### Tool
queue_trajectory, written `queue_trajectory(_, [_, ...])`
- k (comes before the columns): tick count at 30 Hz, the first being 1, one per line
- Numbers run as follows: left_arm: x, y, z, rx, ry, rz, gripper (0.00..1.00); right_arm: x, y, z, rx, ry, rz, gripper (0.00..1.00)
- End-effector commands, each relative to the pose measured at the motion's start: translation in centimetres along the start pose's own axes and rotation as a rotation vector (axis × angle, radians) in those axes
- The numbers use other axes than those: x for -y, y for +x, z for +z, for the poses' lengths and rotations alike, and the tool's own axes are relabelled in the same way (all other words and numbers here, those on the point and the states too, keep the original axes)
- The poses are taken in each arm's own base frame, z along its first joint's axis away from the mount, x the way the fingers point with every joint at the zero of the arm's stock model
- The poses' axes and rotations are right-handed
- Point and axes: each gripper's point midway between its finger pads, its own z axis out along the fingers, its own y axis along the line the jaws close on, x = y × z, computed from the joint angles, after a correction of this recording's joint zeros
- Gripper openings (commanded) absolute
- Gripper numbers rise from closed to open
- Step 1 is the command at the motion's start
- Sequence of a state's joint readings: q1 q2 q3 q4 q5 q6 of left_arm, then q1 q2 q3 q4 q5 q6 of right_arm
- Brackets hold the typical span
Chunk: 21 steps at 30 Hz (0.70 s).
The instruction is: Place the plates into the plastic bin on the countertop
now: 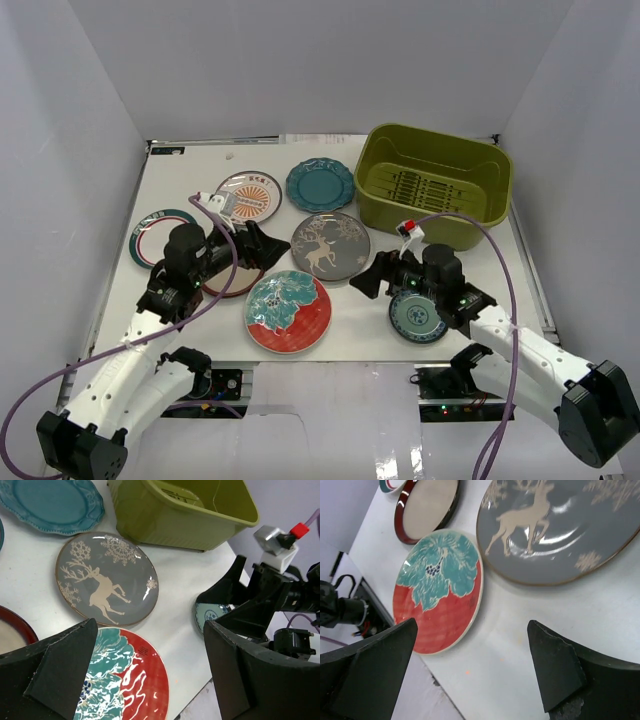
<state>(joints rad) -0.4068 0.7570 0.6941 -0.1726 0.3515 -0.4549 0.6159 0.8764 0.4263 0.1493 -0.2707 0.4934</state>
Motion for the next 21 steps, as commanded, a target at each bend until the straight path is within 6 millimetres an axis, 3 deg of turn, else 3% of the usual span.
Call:
queue_trajectory(1, [-0.8,1.6,-0.3,-0.048,-0.035,-0.051,0.98,-1.9,1.0,0.3,0.016,-0.101,0.142,0.98])
queue_trajectory(3, [-1.8,2.5,-0.4,-0.073,-0.083,-0.070,0.98,-1.8,1.8,0.6,-0.003,-0.100,0.185,0.99])
queue_trajectory(6, [-3.4,3.6,-0.9,-0.106,-0.178,-0.093,0.98,-1.5,3.3,1.4,-0.040,-0.076,0.221,0.89])
queue_trajectory(12, [-7.5,4.7,-3.2,-0.128,-0.473,-0.194,0.98,-0.4,7.2,3.4,-0.155,-0.006,0.304,0.79])
queue_trajectory(17, [-9.8,6.0,-5.2,-0.128,-0.673,-0.322,0.98,-1.2,8.8,4.7,-0.205,-0.040,0.350,0.76])
queue_trajectory(21, [-10.9,8.2,-6.6,-0.185,-0.803,-0.416,0.98,-1.7,9.4,6.0,-0.227,-0.085,0.394,0.73])
